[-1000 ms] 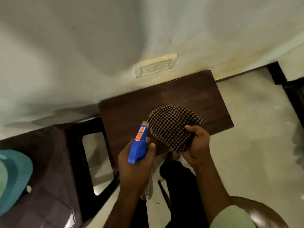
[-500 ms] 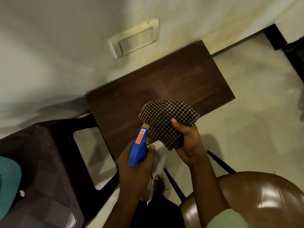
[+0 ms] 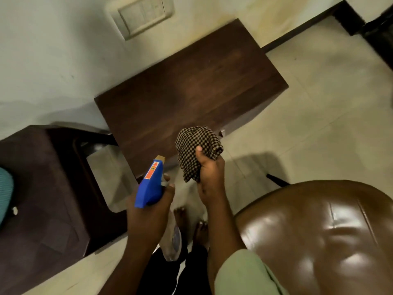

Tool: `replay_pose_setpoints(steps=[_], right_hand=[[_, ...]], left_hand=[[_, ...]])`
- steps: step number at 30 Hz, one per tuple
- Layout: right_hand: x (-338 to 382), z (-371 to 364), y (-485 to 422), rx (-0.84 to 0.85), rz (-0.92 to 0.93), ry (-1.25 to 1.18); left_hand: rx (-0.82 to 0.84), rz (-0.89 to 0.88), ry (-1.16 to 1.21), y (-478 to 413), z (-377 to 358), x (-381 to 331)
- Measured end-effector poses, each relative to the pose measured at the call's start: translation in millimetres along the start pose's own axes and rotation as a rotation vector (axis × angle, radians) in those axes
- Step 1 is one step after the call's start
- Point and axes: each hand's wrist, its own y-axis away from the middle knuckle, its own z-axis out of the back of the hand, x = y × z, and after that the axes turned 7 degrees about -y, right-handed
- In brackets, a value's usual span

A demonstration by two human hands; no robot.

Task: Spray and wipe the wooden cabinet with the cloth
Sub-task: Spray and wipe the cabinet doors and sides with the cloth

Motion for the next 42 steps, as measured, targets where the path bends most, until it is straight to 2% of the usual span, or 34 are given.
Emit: replay_pose_setpoints(steps=[8, 13, 18, 23, 27, 29, 36, 42], right_hand=[[-48.0, 23.0, 25.2, 0.000, 0.057, 0.047], [-89.5, 28.1, 33.3, -0.034, 0.081, 0.096], [-127.2, 37.4, 38.2, -0.035, 0.187, 0.122], [-169.7, 55.3, 12.2, -0.040, 0.275, 0.133], [-199.0, 65.9, -23.3, -0.008, 0.358, 0.130], [-212.3, 71.1, -43.2, -0.051, 0.392, 0.130], [-252.4, 86.0, -98.8, -0.138, 0.528, -0.110], [-266.7, 81.1, -145.2, -0.019, 0.619, -0.221]], left_hand=[[-0.067, -0.032, -0.049, 14.8, 2.4, 58.3], [-0.019, -0.054, -0.055, 9.9, 9.8, 99.2], [0.002, -0.138, -0.047, 3.1, 18.3, 137.2], [-0.002, -0.121, 0.016, -10.8, 9.5, 185.4], [-0.080, -0.147, 0.057, -37.4, -5.5, 220.0], [-0.092, -0.164, 0.035, -53.6, -16.4, 239.4], [-0.140, -0.290, 0.049, -95.3, -45.2, 286.5], [-0.193, -0.442, 0.074, -127.4, -68.3, 311.6]])
